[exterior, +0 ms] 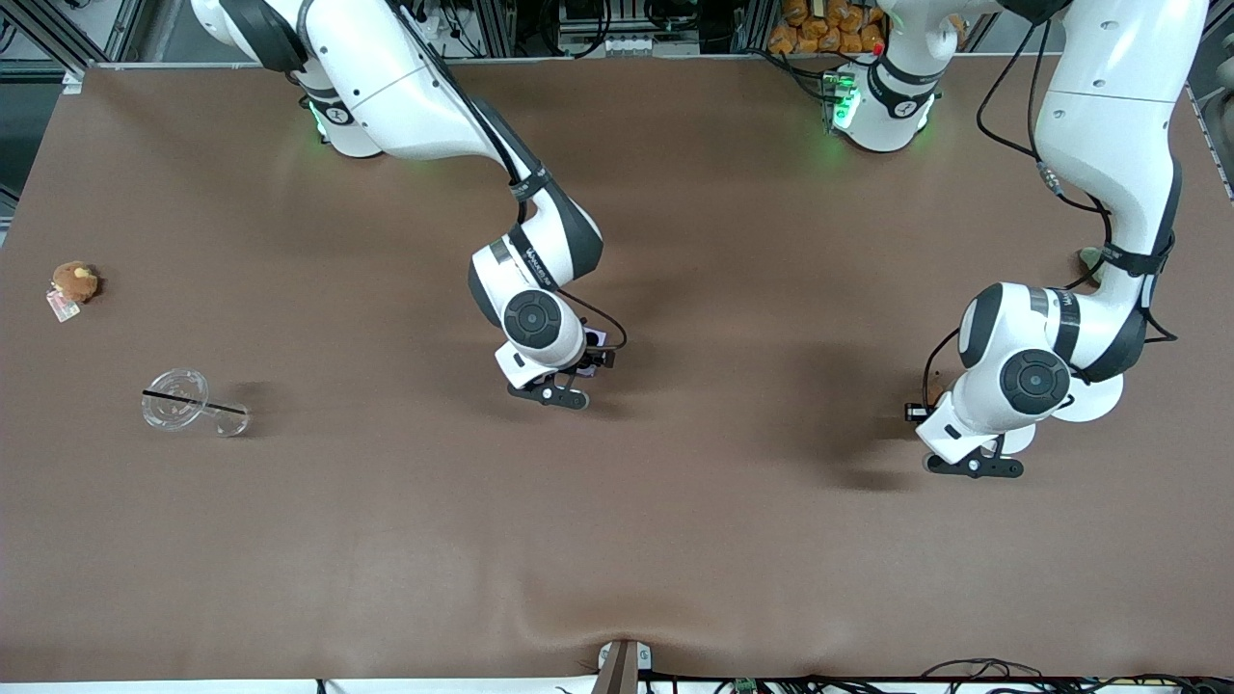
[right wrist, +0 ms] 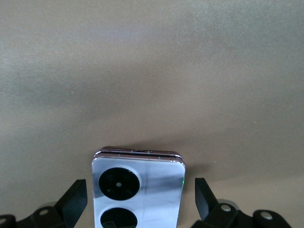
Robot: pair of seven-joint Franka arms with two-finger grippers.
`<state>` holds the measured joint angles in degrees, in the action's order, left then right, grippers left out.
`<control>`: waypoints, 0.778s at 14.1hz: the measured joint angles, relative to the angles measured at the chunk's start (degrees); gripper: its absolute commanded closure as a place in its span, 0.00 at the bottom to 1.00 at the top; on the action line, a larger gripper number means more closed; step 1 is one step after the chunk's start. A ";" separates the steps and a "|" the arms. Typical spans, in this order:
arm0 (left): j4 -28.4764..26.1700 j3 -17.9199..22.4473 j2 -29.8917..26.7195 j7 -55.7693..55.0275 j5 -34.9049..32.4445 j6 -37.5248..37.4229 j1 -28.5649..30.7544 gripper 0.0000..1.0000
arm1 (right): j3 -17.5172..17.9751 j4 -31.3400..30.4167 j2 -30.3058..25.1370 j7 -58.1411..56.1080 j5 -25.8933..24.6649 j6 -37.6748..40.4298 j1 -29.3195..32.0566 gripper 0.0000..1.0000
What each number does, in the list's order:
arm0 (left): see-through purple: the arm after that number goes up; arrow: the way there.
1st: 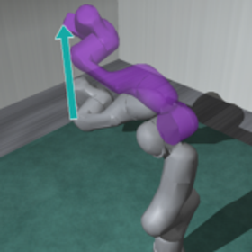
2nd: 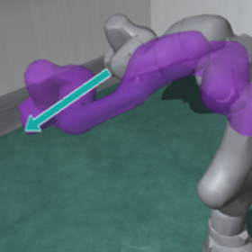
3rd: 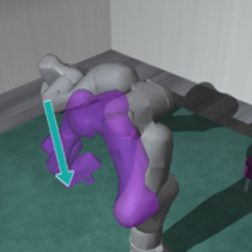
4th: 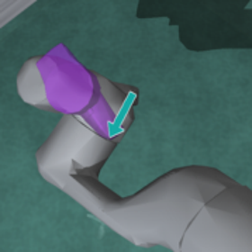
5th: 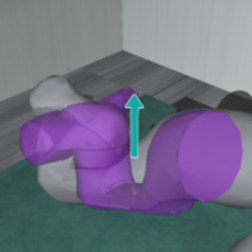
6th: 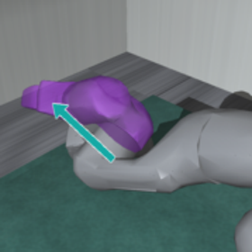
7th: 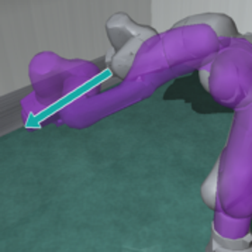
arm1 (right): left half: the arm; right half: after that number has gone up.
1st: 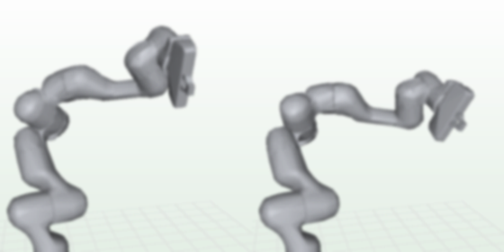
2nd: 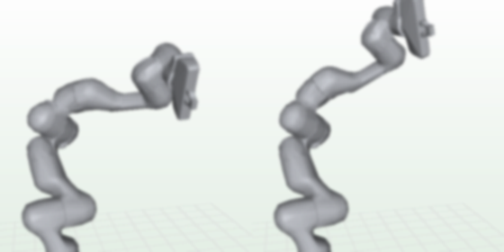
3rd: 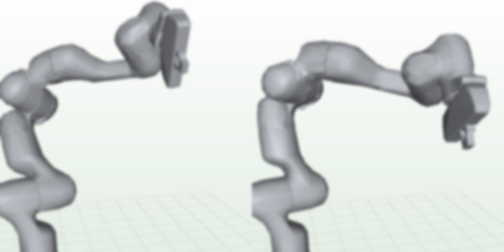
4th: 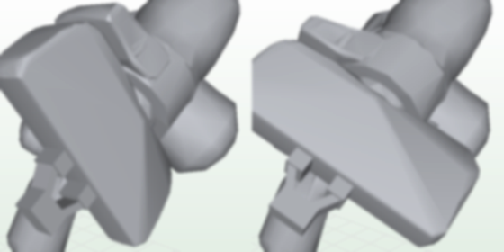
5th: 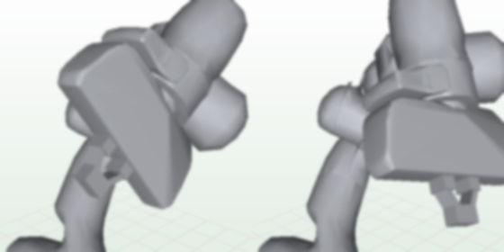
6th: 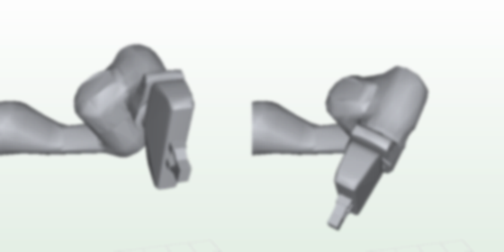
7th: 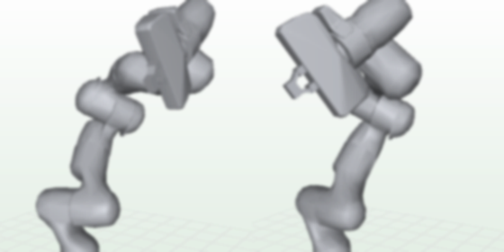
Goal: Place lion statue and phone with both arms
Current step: 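Set the lion beside the lamp while the right gripper lifts the phone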
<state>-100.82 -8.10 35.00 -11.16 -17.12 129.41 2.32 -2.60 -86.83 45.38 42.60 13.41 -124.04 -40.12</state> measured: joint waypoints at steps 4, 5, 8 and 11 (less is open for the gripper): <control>0.33 -0.08 -0.29 0.00 0.00 0.44 0.02 0.00 | 0.00 0.00 0.67 0.24 0.01 -0.76 -0.09 0.00; 0.45 -0.16 -0.77 0.00 0.00 0.25 0.02 0.00 | 0.00 0.00 0.88 0.35 0.02 -1.21 -0.23 0.00; 0.86 -1.98 -3.63 -0.26 0.03 -3.39 0.18 0.00 | 0.01 0.00 1.57 1.15 0.02 -2.19 -0.97 0.00; 1.75 -4.35 -8.10 -0.63 0.05 -9.01 0.16 0.00 | -0.11 0.03 1.66 1.25 -0.01 -2.42 -1.38 0.52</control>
<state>-99.07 -12.45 26.91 -11.79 -17.06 120.40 2.48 -2.71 -86.80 47.04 43.85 13.41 -126.46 -41.50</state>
